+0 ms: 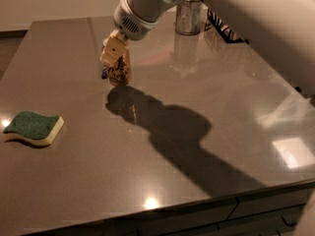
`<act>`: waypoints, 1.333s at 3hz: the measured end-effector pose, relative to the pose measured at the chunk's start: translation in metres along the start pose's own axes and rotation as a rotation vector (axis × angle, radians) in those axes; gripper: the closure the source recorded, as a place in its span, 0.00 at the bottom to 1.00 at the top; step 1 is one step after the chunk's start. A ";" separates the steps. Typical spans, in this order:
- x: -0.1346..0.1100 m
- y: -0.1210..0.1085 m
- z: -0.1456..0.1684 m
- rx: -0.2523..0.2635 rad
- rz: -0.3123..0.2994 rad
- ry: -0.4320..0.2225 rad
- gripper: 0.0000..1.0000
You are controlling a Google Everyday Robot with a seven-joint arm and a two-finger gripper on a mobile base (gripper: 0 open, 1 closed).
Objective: Move orange can near rxbar blueberry
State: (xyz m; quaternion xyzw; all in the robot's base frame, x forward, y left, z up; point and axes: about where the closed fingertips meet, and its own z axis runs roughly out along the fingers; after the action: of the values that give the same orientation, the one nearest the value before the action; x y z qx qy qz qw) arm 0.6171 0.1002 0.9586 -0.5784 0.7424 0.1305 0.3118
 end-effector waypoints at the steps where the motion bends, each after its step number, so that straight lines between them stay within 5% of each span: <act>1: 0.004 -0.012 0.014 0.005 -0.005 0.023 0.84; 4: 0.011 -0.020 0.038 -0.001 0.001 0.042 0.14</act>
Offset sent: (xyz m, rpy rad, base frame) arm 0.0374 0.0012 -0.0387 -0.0535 0.0213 -0.0169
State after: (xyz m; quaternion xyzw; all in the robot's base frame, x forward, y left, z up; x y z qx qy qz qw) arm 0.6466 0.1064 0.9257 -0.5810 0.7490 0.1188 0.2956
